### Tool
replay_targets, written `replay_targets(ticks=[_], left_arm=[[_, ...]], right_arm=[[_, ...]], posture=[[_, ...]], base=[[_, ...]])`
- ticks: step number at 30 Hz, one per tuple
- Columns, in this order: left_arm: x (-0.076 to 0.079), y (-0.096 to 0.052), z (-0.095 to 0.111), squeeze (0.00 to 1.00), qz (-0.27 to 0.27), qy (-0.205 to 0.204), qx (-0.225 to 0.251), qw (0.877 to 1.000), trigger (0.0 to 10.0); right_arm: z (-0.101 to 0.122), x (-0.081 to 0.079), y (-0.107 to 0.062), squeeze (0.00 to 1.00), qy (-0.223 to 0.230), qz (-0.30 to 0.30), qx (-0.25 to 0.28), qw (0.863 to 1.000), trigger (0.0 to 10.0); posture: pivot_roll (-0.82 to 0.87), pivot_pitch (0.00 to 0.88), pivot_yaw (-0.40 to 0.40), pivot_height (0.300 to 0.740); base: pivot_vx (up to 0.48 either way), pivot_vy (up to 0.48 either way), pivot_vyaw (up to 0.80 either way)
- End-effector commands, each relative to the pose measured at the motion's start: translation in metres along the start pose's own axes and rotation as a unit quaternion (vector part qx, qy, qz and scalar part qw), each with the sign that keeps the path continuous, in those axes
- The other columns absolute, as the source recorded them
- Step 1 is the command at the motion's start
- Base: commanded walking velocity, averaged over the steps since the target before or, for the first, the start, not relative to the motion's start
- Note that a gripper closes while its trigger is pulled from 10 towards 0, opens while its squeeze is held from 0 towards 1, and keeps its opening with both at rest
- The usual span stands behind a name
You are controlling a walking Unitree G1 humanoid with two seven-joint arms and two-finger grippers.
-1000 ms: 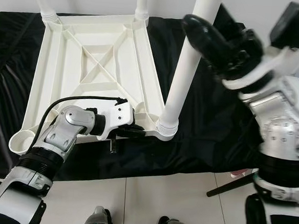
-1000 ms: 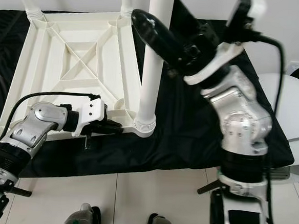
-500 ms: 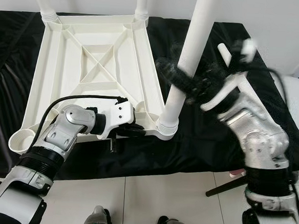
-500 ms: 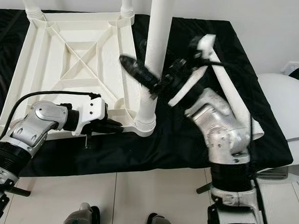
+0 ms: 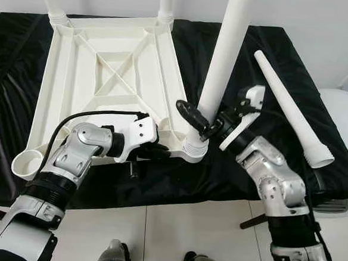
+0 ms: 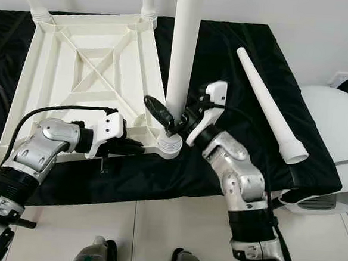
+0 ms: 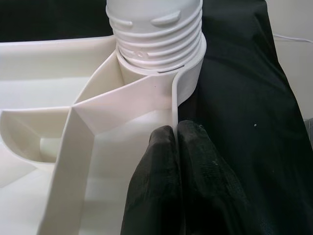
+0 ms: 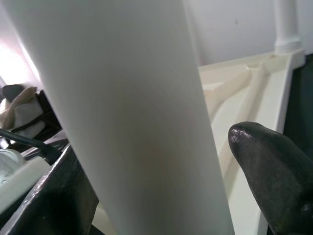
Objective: Building children table
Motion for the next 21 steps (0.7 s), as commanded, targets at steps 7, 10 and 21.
replay_targets(ticks=[7,10,21], left_arm=[[-0.006,0.005,-0.017,0.00,0.092,-0.067,-0.011,0.993,10.0],[-0.004,0.008,-0.017,0.00,0.098,-0.070,-0.010,0.993,10.0],[-0.001,0.011,-0.017,0.00,0.097,-0.070,-0.014,0.993,10.0]], right_arm=[[-0.016,0.016,-0.006,0.00,-0.012,-0.111,0.027,0.993,10.0],[-0.018,0.018,-0.007,0.00,-0.030,-0.143,0.040,0.988,10.0],[-0.020,0.018,-0.011,0.00,-0.052,-0.193,0.064,0.978,10.0]], posture=[[0.06,0.176,0.006,0.740],[0.06,0.172,0.010,0.740],[0.06,0.173,0.017,0.740]], base=[[0.000,0.000,0.00],[0.000,0.000,0.00],[0.000,0.000,0.00]])
Point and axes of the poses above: a point about 5 cm out from each wrist's last joint towards the gripper, its own y axis pointing out of the wrist towards the gripper, its own z axis along the axis of the wrist's last joint, x = y × z, the point moved 5 cm from there along y, pointing out of the wrist towards the gripper, and after that the axes turned 11 degrees about y, right-handed, at the moved point
